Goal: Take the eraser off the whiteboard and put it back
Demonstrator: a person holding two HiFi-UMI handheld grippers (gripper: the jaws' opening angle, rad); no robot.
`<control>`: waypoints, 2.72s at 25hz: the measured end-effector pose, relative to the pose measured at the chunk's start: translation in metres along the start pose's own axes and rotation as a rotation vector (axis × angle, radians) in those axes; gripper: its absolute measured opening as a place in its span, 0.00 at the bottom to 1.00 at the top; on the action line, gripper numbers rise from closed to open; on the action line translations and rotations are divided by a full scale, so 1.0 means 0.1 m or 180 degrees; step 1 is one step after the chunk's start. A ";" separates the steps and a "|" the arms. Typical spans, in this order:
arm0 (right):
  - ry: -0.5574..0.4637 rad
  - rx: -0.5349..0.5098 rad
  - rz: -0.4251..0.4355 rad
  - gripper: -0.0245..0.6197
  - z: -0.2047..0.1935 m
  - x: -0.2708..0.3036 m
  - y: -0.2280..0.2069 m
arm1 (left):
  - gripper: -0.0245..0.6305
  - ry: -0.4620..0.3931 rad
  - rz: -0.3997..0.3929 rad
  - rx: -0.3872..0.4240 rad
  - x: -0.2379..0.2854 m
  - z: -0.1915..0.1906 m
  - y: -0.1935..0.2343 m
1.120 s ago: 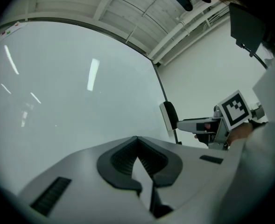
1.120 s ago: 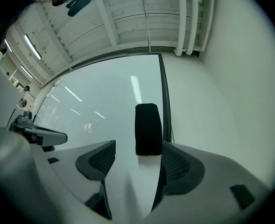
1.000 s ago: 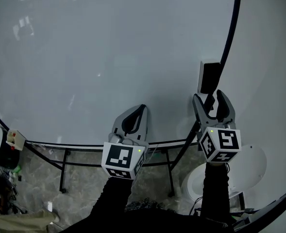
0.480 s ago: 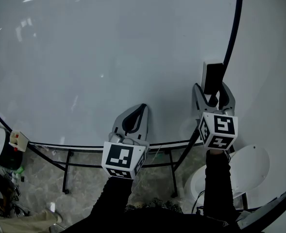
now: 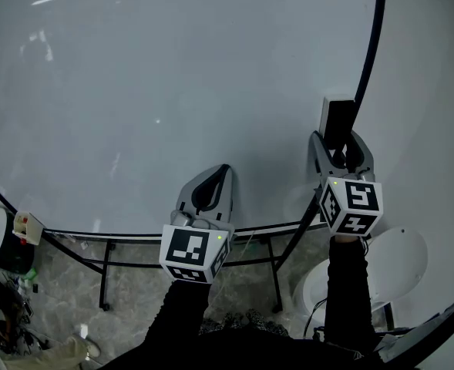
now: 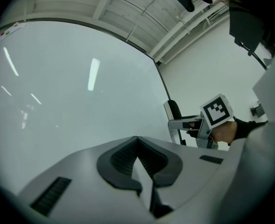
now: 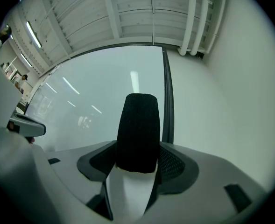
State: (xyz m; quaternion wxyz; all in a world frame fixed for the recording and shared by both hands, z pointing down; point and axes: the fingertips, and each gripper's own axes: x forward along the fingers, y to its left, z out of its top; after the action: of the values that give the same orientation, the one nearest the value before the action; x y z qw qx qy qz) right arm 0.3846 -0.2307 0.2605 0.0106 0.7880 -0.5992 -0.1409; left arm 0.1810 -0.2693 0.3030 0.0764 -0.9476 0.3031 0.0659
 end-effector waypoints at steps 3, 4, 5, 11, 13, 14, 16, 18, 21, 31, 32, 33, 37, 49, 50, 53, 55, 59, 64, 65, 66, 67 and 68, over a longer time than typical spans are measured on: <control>0.0012 0.0003 0.0003 0.47 0.01 0.00 0.00 | 0.05 -0.0007 0.0005 -0.0007 -0.01 0.00 0.01; 0.0014 0.0008 0.0004 0.47 0.01 0.00 0.00 | 0.05 -0.0013 0.0009 -0.0007 -0.01 0.01 0.01; 0.0016 0.0012 0.0004 0.47 0.01 -0.01 -0.01 | 0.05 -0.0018 0.0016 -0.0006 -0.02 0.02 0.02; 0.0006 0.0032 -0.0018 0.47 0.04 -0.06 -0.02 | 0.05 -0.0015 0.0043 0.0023 -0.04 0.02 0.06; -0.0006 0.0034 -0.0017 0.47 0.06 -0.09 -0.01 | 0.05 -0.0018 0.0048 0.0024 -0.04 0.03 0.07; -0.0015 0.0029 -0.0012 0.47 0.07 -0.11 0.00 | 0.05 -0.0018 0.0052 0.0029 -0.04 0.03 0.08; -0.0051 0.0007 0.0007 0.47 0.10 -0.15 0.03 | 0.05 -0.0019 0.0059 0.0043 -0.04 0.04 0.09; -0.0091 -0.0010 0.0026 0.47 0.14 -0.21 0.06 | 0.05 -0.0019 0.0066 0.0045 -0.03 0.04 0.10; -0.0128 -0.0001 0.0024 0.47 0.18 -0.33 0.07 | 0.05 -0.0020 0.0064 0.0036 -0.02 0.04 0.10; -0.0141 0.0162 0.0026 0.47 0.22 -0.70 0.07 | 0.05 -0.0055 0.0003 0.0074 -0.03 0.08 0.02; -0.0138 0.0192 0.0041 0.47 0.22 -0.74 0.07 | 0.05 -0.0048 0.0001 0.0086 -0.03 0.08 0.02; -0.0135 0.0205 0.0045 0.47 0.23 -0.79 0.08 | 0.05 -0.0041 0.0000 0.0096 -0.03 0.07 0.02; -0.0130 0.0190 0.0045 0.47 0.30 -0.91 0.11 | 0.05 -0.0050 0.0003 0.0129 -0.04 0.07 0.03; -0.0138 0.0203 0.0060 0.47 0.26 -0.94 0.17 | 0.05 -0.0017 -0.0083 0.0131 -0.07 0.08 0.01; -0.0138 0.0207 0.0063 0.47 0.26 -0.94 0.17 | 0.05 0.0003 -0.0078 0.0156 -0.07 0.08 0.01; -0.0140 0.0208 0.0074 0.47 0.26 -0.94 0.18 | 0.05 0.0064 -0.0056 0.0253 -0.07 0.05 0.00; -0.0141 0.0208 0.0085 0.47 0.26 -0.93 0.19 | 0.04 0.0085 -0.0066 0.0256 -0.07 0.04 -0.01; -0.0140 0.0223 0.0109 0.47 0.27 -0.93 0.20 | 0.05 -0.0061 -0.0085 0.0059 -0.10 0.09 0.00; -0.0137 0.0269 0.0139 0.47 0.23 -0.94 0.21 | 0.05 -0.0079 -0.0061 0.0036 -0.13 0.10 0.01; -0.0138 0.0281 0.0150 0.47 0.22 -0.95 0.22 | 0.05 -0.0060 -0.0047 0.0033 -0.14 0.09 0.01; -0.0139 0.0288 0.0162 0.47 0.22 -0.95 0.22 | 0.05 -0.0043 -0.0031 0.0032 -0.15 0.07 0.02; -0.0138 0.0292 0.0172 0.47 0.21 -0.96 0.23 | 0.05 -0.0031 -0.0013 0.0032 -0.16 0.06 0.02; -0.0137 0.0297 0.0179 0.47 0.21 -0.96 0.23 | 0.05 -0.0022 0.0001 0.0031 -0.17 0.05 0.02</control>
State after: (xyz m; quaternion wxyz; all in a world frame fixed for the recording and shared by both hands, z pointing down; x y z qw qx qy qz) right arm 0.3344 -0.1428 0.2647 -0.0350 0.7673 -0.6272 -0.1293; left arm 0.1658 -0.2605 0.3004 0.0820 -0.9469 0.3033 0.0678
